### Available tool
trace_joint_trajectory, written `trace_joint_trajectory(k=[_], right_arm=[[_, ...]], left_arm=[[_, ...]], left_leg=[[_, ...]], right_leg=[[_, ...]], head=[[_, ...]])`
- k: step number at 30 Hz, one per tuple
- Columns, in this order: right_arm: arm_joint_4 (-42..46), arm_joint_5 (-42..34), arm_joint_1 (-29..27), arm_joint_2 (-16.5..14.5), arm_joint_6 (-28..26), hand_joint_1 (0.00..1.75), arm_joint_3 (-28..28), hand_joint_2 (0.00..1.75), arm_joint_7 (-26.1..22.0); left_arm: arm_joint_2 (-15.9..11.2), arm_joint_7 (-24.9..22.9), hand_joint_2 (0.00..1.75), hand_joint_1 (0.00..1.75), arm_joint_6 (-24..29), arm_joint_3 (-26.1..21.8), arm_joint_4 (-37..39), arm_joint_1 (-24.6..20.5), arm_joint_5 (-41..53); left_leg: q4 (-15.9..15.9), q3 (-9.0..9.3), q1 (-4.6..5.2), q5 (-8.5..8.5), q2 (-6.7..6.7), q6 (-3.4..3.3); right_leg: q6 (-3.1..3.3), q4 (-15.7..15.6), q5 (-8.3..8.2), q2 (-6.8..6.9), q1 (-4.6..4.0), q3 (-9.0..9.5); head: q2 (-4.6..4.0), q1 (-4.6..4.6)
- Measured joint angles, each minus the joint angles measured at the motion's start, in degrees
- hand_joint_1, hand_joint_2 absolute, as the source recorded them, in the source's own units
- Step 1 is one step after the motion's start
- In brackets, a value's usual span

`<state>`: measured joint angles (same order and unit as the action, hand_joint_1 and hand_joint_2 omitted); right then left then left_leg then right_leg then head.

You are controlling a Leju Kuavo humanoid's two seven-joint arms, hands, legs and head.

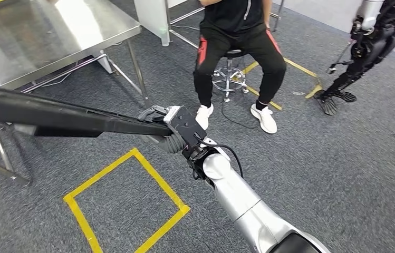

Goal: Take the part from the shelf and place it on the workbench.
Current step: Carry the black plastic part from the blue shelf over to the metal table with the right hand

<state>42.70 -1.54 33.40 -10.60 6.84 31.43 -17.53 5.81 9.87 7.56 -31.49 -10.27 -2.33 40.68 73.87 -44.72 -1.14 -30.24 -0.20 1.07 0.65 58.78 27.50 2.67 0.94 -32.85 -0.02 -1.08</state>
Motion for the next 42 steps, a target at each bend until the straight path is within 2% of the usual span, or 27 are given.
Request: trace_joint_trajectory(k=[2,4,5,6,8,9,10,12,14,15,17,19,21,23,25,27,29,30,31,32,34,35,36,38,39,40,42], right_arm=[[0.45,0.68,-0.05,-0.03,-0.09,1.75,0.00,1.75,0.04],[1.09,1.32,0.00,-0.03,-0.08,1.75,0.01,1.75,0.04],[1.39,1.70,0.03,-0.03,-0.04,1.75,0.02,1.75,0.07],[1.67,2.04,0.03,-0.04,0.05,1.75,0.02,1.75,0.12],[2.28,2.55,0.03,-0.26,0.28,1.75,0.01,1.75,0.22],[2.62,2.67,0.06,-0.39,0.38,1.75,0.02,1.75,0.25],[2.93,2.71,0.11,-0.45,0.44,1.75,0.03,1.75,0.24],[3.26,2.75,0.05,-0.21,0.50,1.75,0.03,1.75,0.23],[3.31,2.85,-0.31,0.21,0.52,1.75,0.02,1.75,0.32],[3.31,2.92,-0.46,0.33,0.52,1.75,0.02,1.75,0.37],[3.46,3.10,-0.55,0.39,0.52,1.75,0.02,1.75,0.40],[3.75,3.29,-0.50,0.44,0.52,1.75,0.02,1.75,0.40],[4.00,3.46,-0.53,0.50,0.52,1.75,0.02,1.75,0.40],[4.38,3.63,-0.55,0.34,0.50,1.75,0.02,1.75,0.41],[5.05,3.84,-0.52,0.06,0.43,1.75,0.01,1.75,0.43],[5.63,4.07,-0.57,0.03,0.37,1.75,0.00,1.75,0.45],[5.80,4.26,-0.75,0.19,0.37,1.75,0.00,1.75,0.55],[5.82,4.32,-0.84,0.23,0.37,1.75,0.00,1.75,0.61],[5.92,4.37,-0.89,0.26,0.37,1.75,0.00,1.75,0.66],[6.07,4.42,-0.90,0.26,0.37,1.75,0.00,1.75,0.69],[6.56,4.55,-0.85,0.30,0.37,1.75,-0.02,1.75,0.74],[6.78,4.62,-0.83,0.34,0.36,1.75,-0.02,1.75,0.79],[6.95,4.68,-0.82,0.37,0.36,1.75,-0.02,1.75,0.85],[7.21,4.76,-0.83,0.24,0.35,1.75,0.00,1.75,0.93],[7.35,4.78,-0.82,0.14,0.34,1.75,0.01,1.75,0.95],[7.50,4.78,-0.78,0.10,0.32,1.75,0.01,1.75,0.93],[7.67,4.79,-0.92,0.38,0.30,1.75,-0.01,1.75,0.91]], left_arm=[[-0.04,0.00,1.75,0.00,0.01,-0.04,-0.01,0.04,0.08],[-0.07,-0.01,1.75,0.00,0.04,-0.13,-0.02,-0.16,0.15],[-0.07,-0.01,1.75,0.00,0.05,-0.20,-0.02,-0.31,0.20],[-0.04,-0.01,1.75,0.00,0.07,-0.30,-0.02,-0.42,0.25],[0.02,-0.01,1.75,0.00,0.09,-0.49,-0.02,-0.39,0.32],[0.07,-0.01,1.75,0.00,0.09,-0.56,-0.02,-0.32,0.34],[0.06,-0.01,1.75,0.00,0.09,-0.65,-0.02,-0.33,0.36],[0.04,-0.01,1.75,0.00,0.08,-0.79,-0.02,-0.51,0.39],[0.04,-0.01,1.75,0.00,0.07,-0.89,-0.02,-0.54,0.39],[0.06,-0.01,1.75,0.00,0.05,-0.91,-0.02,-0.45,0.39],[0.09,0.02,1.75,0.00,-0.01,-0.97,-0.02,-0.34,0.43],[0.10,0.09,1.75,0.00,-0.09,-0.99,-0.02,-0.35,0.48],[0.08,0.15,1.75,0.00,-0.19,-1.01,-0.02,-0.25,0.49],[-0.02,0.19,1.75,0.00,-0.26,-1.01,-0.02,0.08,0.53],[-0.06,0.20,1.75,0.00,-0.28,-1.01,-0.01,0.27,0.63],[-0.03,0.22,1.75,0.00,-0.31,-1.01,0.00,0.13,0.72],[-0.03,0.23,1.75,0.00,-0.35,-0.99,0.00,0.06,0.75],[-0.04,0.23,1.75,0.00,-0.37,-0.99,0.00,0.10,0.76],[-0.08,0.23,1.75,0.00,-0.39,-1.00,0.00,0.14,0.78],[-0.14,0.23,1.75,0.00,-0.39,-1.01,-0.01,0.15,0.80],[-0.23,0.23,1.75,0.00,-0.39,-1.01,-0.02,-0.02,0.92],[-0.25,0.23,1.75,0.00,-0.39,-1.01,-0.02,-0.17,0.98],[-0.25,0.23,1.75,0.00,-0.39,-1.01,-0.02,-0.27,1.05],[-0.23,0.23,1.75,0.00,-0.39,-1.01,-0.02,-0.27,1.15],[-0.20,0.23,1.75,0.00,-0.39,-1.02,-0.02,-0.18,1.19],[-0.20,0.23,1.75,0.00,-0.38,-1.03,-0.02,-0.16,1.21],[-0.21,0.23,1.75,0.00,-0.33,-1.05,-0.02,-0.31,1.22]], left_leg=[[-5.19,2.80,-0.11,3.02,1.23,-0.04],[-12.16,6.64,0.26,5.38,4.02,-0.36],[-14.04,7.66,0.49,5.74,4.89,-0.62],[-14.72,7.94,0.75,5.62,4.93,-0.90],[-14.96,7.95,0.80,5.71,3.19,-1.64],[-15.16,8.07,0.71,5.83,2.41,-2.00],[-15.36,8.22,0.54,6.00,1.67,-2.40],[-15.50,8.33,0.36,6.16,0.04,-2.93],[-15.49,8.31,0.35,6.16,-1.88,-3.10],[-15.47,8.32,0.35,6.16,-2.84,-3.10],[-15.42,8.39,0.32,6.16,-4.69,-3.02],[-15.32,8.32,0.35,6.17,-6.34,-2.66],[-15.31,8.04,0.35,6.31,-7.56,-1.99],[-15.45,7.78,0.19,6.43,-8.22,-1.30],[-13.64,6.87,0.32,5.19,-5.67,-0.73],[-7.31,3.87,0.43,1.92,-1.67,-0.27],[-0.38,0.35,0.19,-0.59,-0.20,0.09],[0.71,-0.27,0.09,-0.47,0.04,0.20],[-0.73,0.43,0.00,0.71,0.32,0.24],[-4.05,2.19,-0.04,2.49,1.01,0.20],[-11.63,6.38,0.17,5.26,3.50,-0.12],[-13.82,7.59,0.36,5.77,4.26,-0.38],[-14.77,8.04,0.59,5.77,4.39,-0.68],[-15.11,8.03,0.75,5.84,2.84,-1.42],[-15.32,8.14,0.66,5.97,2.12,-1.79],[-15.54,8.27,0.50,6.16,1.45,-2.22],[-15.75,8.37,0.27,6.43,-0.02,-2.82]], right_leg=[[-0.14,0.02,0.21,1.40,-0.04,0.19],[-0.67,0.06,0.62,2.65,-0.53,0.48],[-0.97,0.05,0.82,3.27,-0.83,0.63],[-1.30,0.00,1.02,3.95,-1.09,0.80],[-1.90,-0.09,1.40,5.03,-1.16,1.10],[-2.15,0.41,1.84,4.41,-1.05,1.03],[-2.23,1.98,2.74,2.97,-0.93,0.41],[-1.96,8.65,5.61,-0.75,-0.58,-2.68],[-1.93,15.42,7.68,-2.23,-0.44,-6.32],[-2.24,16.13,7.42,-2.43,-0.42,-7.02],[-3.20,10.93,4.42,-3.11,-0.26,-5.23],[-3.62,3.37,1.21,-5.16,0.04,-2.00],[-3.07,0.47,0.08,-6.12,-0.04,-0.63],[-2.28,0.28,-0.20,-5.01,-0.04,-0.41],[-1.41,-0.05,-0.39,-3.83,0.33,-0.15],[-0.62,-0.18,-0.30,-2.40,0.30,0.07],[-0.28,-0.17,-0.16,-0.82,0.05,0.14],[-0.21,-0.17,-0.10,-0.04,-0.03,0.15],[-0.23,-0.16,-0.02,0.67,-0.05,0.18],[-0.30,-0.15,0.08,1.35,-0.05,0.27],[-0.77,-0.12,0.45,2.57,-0.44,0.51],[-1.05,-0.12,0.63,3.14,-0.73,0.64],[-1.35,-0.16,0.79,3.75,-0.99,0.78],[-1.92,-0.28,1.07,4.96,-1.09,1.08],[-2.20,0.04,1.41,4.44,-0.96,1.05],[-2.35,1.32,2.17,3.07,-0.83,0.56],[-2.22,7.40,4.85,-0.73,-0.52,-2.27]], head=[[0.00,0.01],[0.00,-0.04],[0.00,-0.14],[0.00,-0.26],[0.00,-0.42],[0.00,-0.43],[0.00,-0.45],[0.00,-0.49],[0.00,-0.50],[0.00,-0.50],[0.00,-0.50],[0.00,-0.51],[0.00,-0.46],[0.00,-0.43],[0.00,-0.19],[0.00,0.07],[0.00,0.10],[0.00,0.10],[0.00,0.10],[0.00,0.10],[0.00,0.08],[0.00,0.00],[0.00,-0.09],[0.00,-0.23],[0.00,-0.24],[0.00,-0.24],[0.00,-0.26]])
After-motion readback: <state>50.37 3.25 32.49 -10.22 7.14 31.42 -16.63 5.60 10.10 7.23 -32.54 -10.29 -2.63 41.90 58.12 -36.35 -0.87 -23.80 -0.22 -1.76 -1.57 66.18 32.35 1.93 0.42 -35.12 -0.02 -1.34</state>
